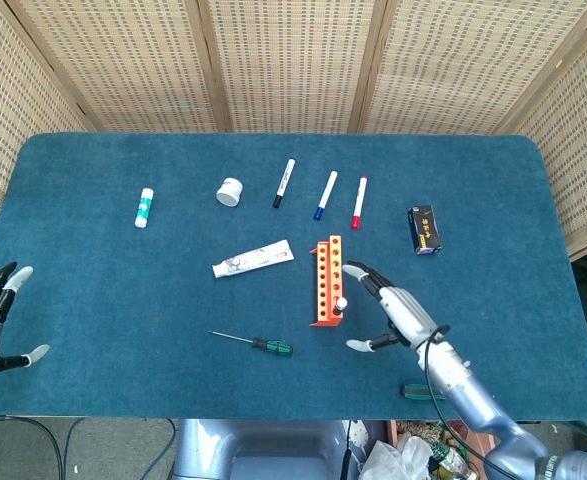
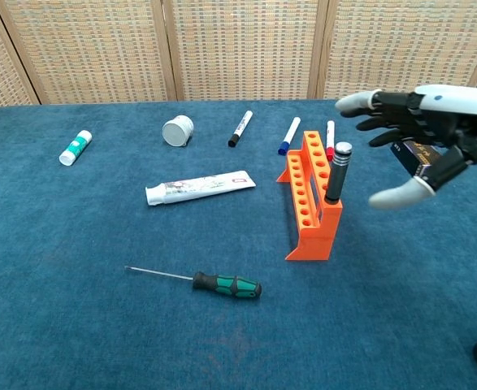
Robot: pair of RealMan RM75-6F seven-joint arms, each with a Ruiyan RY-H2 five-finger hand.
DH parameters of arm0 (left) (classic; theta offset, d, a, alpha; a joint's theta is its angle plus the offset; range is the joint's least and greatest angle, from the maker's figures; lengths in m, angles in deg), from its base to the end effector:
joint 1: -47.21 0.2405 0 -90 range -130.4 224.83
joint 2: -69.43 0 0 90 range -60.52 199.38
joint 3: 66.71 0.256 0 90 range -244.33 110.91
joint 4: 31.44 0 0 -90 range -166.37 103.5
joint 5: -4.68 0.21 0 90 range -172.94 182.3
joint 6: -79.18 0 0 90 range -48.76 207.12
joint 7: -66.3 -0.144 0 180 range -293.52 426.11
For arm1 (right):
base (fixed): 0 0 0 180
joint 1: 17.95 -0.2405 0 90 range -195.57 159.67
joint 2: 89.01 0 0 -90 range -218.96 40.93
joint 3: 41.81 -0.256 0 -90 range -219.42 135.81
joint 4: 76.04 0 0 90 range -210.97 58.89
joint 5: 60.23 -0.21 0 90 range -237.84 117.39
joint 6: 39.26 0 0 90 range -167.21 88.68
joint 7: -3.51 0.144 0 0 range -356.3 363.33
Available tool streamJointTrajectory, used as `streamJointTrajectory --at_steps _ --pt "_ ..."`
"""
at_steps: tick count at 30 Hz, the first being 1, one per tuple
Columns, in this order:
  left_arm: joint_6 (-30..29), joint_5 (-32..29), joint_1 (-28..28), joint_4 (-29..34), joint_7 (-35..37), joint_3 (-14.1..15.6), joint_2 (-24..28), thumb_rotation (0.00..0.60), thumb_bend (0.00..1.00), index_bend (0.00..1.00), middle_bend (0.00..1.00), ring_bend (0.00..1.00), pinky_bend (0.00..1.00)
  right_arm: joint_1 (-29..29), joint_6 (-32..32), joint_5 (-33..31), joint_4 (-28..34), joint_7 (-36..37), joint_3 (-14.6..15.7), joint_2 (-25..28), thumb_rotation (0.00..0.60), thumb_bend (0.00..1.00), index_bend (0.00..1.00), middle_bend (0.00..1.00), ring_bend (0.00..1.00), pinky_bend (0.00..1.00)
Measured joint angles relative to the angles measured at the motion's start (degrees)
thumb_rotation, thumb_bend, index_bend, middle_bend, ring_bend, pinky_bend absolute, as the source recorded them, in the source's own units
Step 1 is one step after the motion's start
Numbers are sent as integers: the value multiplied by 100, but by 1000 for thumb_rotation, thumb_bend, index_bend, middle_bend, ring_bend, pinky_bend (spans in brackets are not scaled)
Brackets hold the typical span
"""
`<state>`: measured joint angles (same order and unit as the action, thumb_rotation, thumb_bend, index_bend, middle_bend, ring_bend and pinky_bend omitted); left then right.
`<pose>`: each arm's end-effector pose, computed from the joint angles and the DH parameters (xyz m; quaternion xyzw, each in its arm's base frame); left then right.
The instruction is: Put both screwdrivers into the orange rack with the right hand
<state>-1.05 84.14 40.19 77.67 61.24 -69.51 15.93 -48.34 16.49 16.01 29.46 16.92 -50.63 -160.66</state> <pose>-0.2758 0.1857 0.1825 -0.5900 -0.4322 -0.3614 0.5783 -0.1606 -0.2778 0.0519 0.6297 -0.5638 0.4652 0.2630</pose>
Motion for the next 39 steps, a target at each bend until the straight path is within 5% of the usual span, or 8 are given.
streamJointTrajectory --at_steps 8,16,26,39 --pt "-17 33 11 3 1 11 5 600 0 0 0 0 0 320 250 -156 205 -1350 532 384 600 0 15 0 0 34" --pt "-40 74 28 23 -63 39 -17 600 0 0 0 0 0 719 394 151 -195 -1991 1256 217 600 0 208 0 0 33" --pt "-13 20 14 10 -80 21 -27 600 0 0 0 0 0 956 614 531 -777 -2368 1440 -375 600 59 307 0 0 33" --pt "-7 11 15 8 -77 21 -23 600 0 0 0 0 0 1125 700 621 -815 -2685 1589 -312 600 63 330 0 0 33"
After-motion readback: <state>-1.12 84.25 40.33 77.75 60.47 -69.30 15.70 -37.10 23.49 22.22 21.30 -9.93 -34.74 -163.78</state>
